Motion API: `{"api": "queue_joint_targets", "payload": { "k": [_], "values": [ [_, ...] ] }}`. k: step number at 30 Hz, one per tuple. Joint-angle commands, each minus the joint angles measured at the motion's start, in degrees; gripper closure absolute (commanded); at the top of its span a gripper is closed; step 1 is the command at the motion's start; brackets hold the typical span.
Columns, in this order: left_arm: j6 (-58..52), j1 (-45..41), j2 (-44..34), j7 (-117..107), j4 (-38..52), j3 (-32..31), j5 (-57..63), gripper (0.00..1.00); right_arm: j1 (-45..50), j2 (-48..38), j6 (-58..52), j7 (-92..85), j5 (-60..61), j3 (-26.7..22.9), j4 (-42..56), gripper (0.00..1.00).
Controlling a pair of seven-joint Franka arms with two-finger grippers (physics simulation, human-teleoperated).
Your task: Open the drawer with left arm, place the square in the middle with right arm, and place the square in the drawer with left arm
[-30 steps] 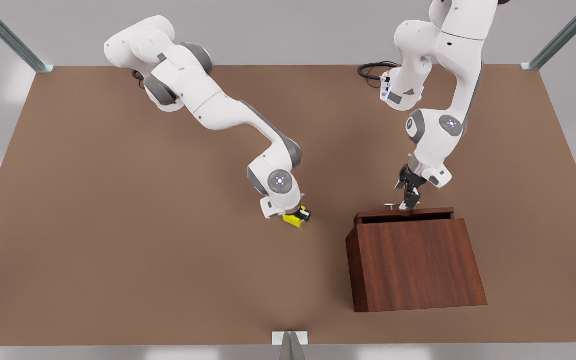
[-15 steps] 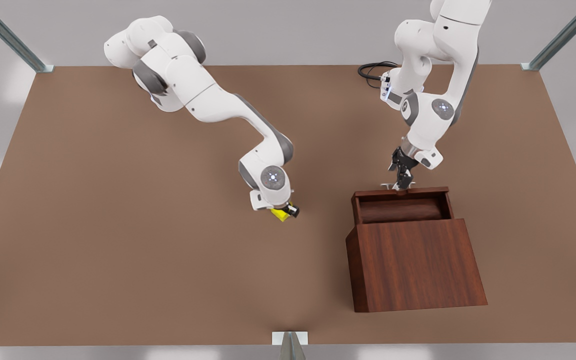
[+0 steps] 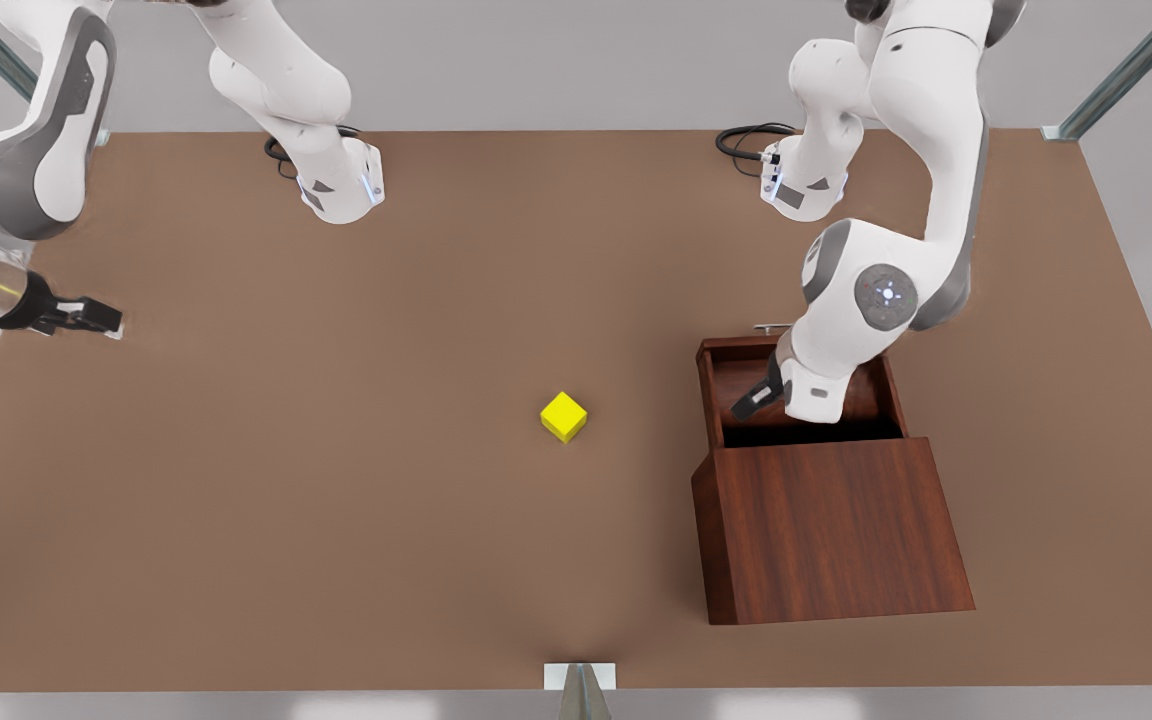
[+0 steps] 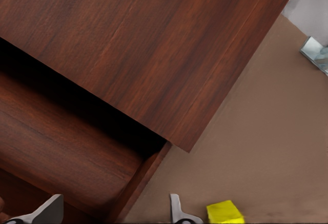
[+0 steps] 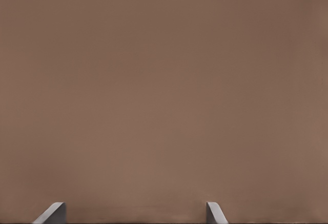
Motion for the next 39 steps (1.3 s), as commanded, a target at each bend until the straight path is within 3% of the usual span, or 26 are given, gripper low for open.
{"api": "queue_joint_targets", "payload": {
  "k": [1, 3, 5, 9, 12, 18, 31, 34, 39],
  "values": [
    [-1.0, 0.1, 1.0, 2.3, 1.3, 0.0, 2.8, 0.00, 7.0, 1.5, 0.0, 0.0, -0.1, 0.0, 1.7, 0.00],
    [-1.7, -3.0, 7.7, 16.8, 7.8, -3.0, 2.6, 0.00, 12.1, 5.4, 0.8, 0.1, 0.6, -5.6, 3.4, 0.00],
    [-1.3, -6.7, 12.2, 30.4, 10.9, -4.0, 3.1, 0.00, 12.2, 6.3, 0.8, 0.1, 0.8, -5.8, 3.9, 0.00],
    [8.1, -18.5, 19.0, 31.6, 10.9, -4.0, 10.8, 0.00, 12.0, 6.8, 0.8, 0.0, 1.8, -5.7, 3.9, 0.00],
    [14.7, -20.1, 23.1, 30.9, 10.9, -3.7, 12.2, 0.00, 11.9, 6.9, 1.1, 0.2, 3.2, -5.8, 5.7, 0.00],
    [17.2, -20.5, 26.9, 30.4, 11.0, -3.7, 18.1, 0.00, 12.1, 7.8, 1.2, 0.2, 4.8, -5.8, 6.0, 0.00],
    [28.5, -21.2, 33.4, 28.6, 11.1, -3.6, 18.3, 0.00, 11.9, 8.4, 1.2, 0.3, 4.7, -5.8, 7.9, 0.00],
    [28.5, -21.2, 33.3, 28.6, 11.1, -3.5, 18.3, 0.28, 11.9, 8.4, 1.2, 0.2, 4.6, -5.8, 8.0, 0.00],
    [28.2, -21.2, 32.6, 28.6, 11.1, -3.4, 18.2, 0.36, 11.8, 8.5, 1.3, 0.3, 4.7, -5.9, 8.0, 0.00]
  ]
}}
